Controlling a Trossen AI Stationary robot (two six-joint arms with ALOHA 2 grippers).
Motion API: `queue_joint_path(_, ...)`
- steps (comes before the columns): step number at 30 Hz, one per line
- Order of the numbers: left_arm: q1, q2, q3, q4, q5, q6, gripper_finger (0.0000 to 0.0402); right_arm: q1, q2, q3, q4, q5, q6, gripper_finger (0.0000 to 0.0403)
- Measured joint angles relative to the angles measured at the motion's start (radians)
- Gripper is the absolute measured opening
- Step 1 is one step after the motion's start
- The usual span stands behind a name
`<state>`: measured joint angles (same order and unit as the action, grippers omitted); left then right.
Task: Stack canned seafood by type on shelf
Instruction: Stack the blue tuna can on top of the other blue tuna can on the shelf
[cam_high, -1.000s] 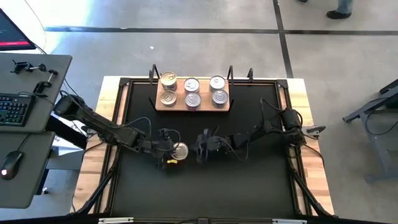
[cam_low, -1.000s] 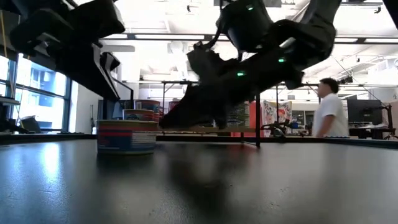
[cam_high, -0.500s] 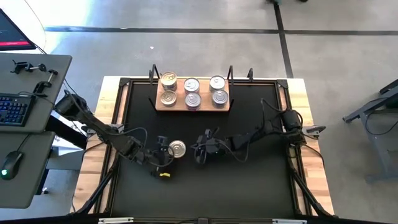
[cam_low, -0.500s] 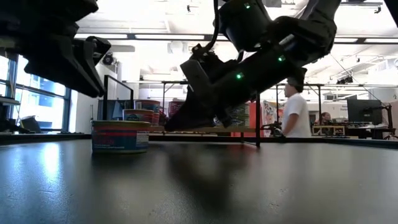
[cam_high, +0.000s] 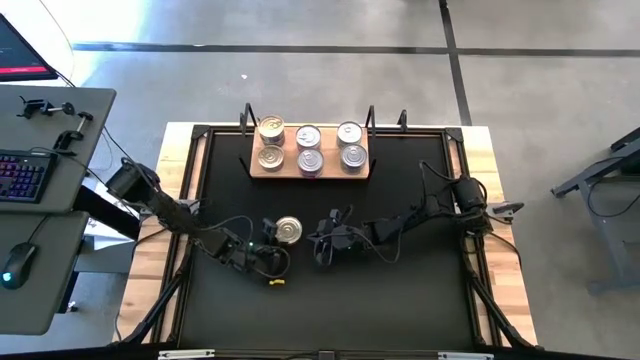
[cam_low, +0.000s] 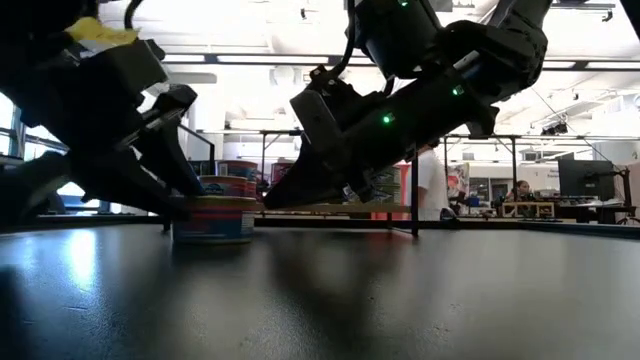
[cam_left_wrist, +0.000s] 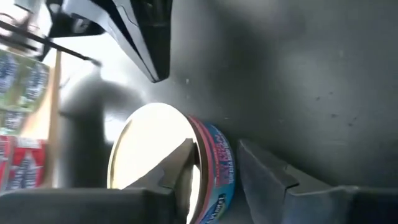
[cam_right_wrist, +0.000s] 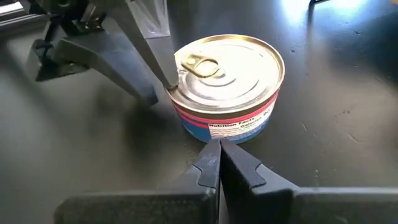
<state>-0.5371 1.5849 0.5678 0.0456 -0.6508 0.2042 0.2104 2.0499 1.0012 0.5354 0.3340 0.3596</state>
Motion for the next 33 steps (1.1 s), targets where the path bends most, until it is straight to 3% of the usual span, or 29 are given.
queue_joint_path(10,-0.017,0.017,-0.003,0.001,-0.173,0.007,0.0008,0.000,0.000,0.000,0.000,0.000,-0.002,0.0000)
queue_joint_path(18,-0.039,0.009,0.064,-0.084,-0.223,0.006,0.0002,0.000,0.000,0.000,0.000,0.000,-0.002,0.0000)
queue_joint_path(23,-0.056,-0.008,0.121,-0.234,-0.375,-0.063,0.0000,0.000,0.000,0.000,0.000,0.000,-0.002,0.0000)
queue_joint_path(27,-0.058,-0.044,0.160,-0.352,-0.437,-0.136,0.0001,0.000,0.000,0.000,0.000,0.000,-0.002,0.0000)
queue_joint_path(30,-0.050,-0.089,0.166,-0.371,-0.434,-0.159,0.0001,0.000,0.000,0.000,0.000,0.000,-0.002,0.0000)
queue_joint_path(33,-0.036,-0.130,0.166,-0.384,-0.320,-0.176,0.0001,0.000,0.000,0.000,0.000,0.000,-0.002,0.0000)
